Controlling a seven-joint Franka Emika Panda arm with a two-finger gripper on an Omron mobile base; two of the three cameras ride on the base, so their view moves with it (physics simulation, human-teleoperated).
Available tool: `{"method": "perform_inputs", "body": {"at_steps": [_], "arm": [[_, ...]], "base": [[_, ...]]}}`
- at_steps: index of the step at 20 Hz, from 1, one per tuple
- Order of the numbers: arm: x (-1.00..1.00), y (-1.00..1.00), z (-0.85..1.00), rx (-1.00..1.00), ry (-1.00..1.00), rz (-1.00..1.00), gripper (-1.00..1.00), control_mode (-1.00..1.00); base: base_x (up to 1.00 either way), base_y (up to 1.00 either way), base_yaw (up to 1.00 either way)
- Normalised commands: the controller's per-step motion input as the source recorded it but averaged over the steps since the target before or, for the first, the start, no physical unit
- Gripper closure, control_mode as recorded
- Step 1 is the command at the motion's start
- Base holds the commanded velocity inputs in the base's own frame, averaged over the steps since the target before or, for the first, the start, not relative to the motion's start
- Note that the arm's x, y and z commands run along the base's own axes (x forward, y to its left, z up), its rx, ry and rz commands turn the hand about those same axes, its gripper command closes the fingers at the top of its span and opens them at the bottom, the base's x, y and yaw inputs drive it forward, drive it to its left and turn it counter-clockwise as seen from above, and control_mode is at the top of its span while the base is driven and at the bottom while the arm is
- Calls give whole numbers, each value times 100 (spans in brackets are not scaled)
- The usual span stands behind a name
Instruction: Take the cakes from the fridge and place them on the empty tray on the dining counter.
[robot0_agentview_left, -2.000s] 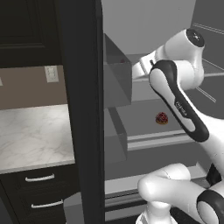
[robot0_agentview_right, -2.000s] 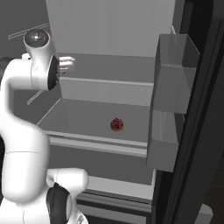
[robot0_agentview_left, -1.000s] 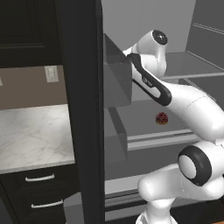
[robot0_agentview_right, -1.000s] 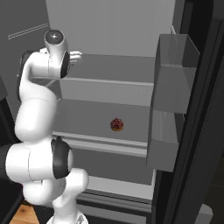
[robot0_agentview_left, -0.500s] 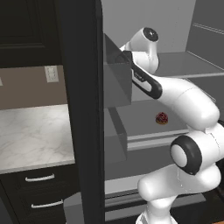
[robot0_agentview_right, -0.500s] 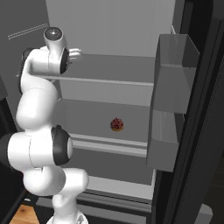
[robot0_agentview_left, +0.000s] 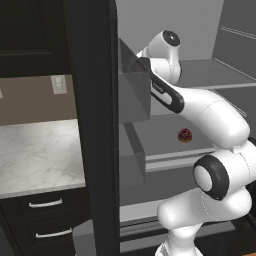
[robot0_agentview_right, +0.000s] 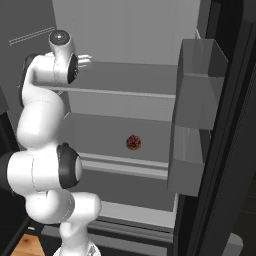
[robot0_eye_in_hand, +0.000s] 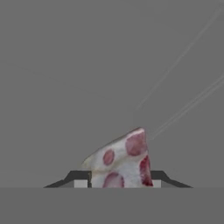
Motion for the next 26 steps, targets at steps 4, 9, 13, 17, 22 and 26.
{"method": "perform_inputs", "body": {"at_steps": [4,9,13,17,22,26], "arm": [[-34,-20,0,0,-3,0,100,-100],[-89,-62,8,0,-11,0,100,-100],[-100,-63,18,0,-16,0,100,-100],[-100,-51,20,0,-22,0,100,-100],[-100,-38,39,0,-21,0,100,-100],[-100,-16,55,-1,-4,0,100,-100]], "base": [[0,0,0],[0,0,0],[0,0,0],[0,0,0],[0,0,0],[0,0,0]]}}
